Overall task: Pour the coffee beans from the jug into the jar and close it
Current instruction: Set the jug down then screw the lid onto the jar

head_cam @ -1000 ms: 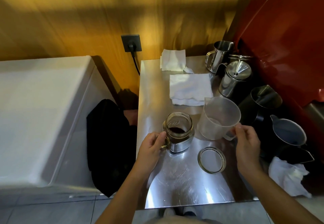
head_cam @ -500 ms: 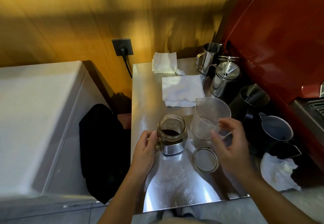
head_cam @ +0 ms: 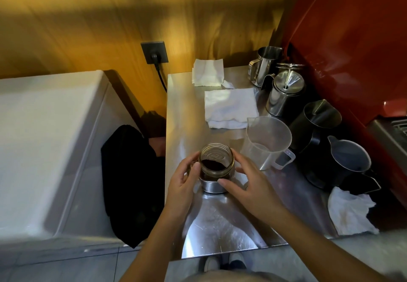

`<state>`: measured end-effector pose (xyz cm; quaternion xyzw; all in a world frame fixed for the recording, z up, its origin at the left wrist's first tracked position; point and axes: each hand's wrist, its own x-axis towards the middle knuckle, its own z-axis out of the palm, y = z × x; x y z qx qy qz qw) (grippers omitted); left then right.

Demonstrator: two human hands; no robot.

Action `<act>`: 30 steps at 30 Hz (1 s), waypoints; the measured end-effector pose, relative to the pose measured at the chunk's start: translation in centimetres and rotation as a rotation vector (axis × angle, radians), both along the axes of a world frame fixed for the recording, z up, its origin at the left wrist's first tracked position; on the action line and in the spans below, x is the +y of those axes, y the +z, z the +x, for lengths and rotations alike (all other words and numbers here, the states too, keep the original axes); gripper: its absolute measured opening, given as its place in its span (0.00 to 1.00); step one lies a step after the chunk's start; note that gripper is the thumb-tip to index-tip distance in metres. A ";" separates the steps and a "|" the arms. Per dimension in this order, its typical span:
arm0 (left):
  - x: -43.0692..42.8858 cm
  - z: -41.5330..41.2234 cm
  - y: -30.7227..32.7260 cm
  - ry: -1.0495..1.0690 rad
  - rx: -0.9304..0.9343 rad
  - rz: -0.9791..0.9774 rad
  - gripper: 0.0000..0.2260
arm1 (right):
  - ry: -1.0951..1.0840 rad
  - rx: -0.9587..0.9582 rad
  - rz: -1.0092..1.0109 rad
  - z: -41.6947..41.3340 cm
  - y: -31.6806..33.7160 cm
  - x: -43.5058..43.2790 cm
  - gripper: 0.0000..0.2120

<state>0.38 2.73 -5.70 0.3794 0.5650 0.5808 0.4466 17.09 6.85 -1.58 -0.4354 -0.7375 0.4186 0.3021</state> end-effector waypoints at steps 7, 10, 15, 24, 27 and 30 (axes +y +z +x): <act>-1.2 0.9 -1.1 -0.033 -0.121 -0.042 0.24 | 0.004 0.024 0.027 1.4 -0.6 -0.9 0.29; -1.2 1.2 -1.2 -0.033 -0.170 -0.046 0.24 | -0.004 0.018 0.032 2.2 -1.2 -0.7 0.30; -1.2 1.5 -0.9 -0.036 -0.288 -0.059 0.18 | -0.178 -0.137 0.191 4.7 -3.1 -0.7 0.24; -1.5 1.8 0.8 -0.060 -0.099 -0.073 0.13 | -0.079 -0.587 0.131 7.3 -6.4 -1.4 0.39; -1.4 1.8 0.8 -0.045 -0.096 -0.079 0.13 | -0.057 -0.571 0.190 6.8 -6.2 -0.9 0.36; -1.6 1.7 0.9 -0.029 -0.073 -0.090 0.12 | 0.021 -0.627 0.239 6.3 -6.3 -0.7 0.37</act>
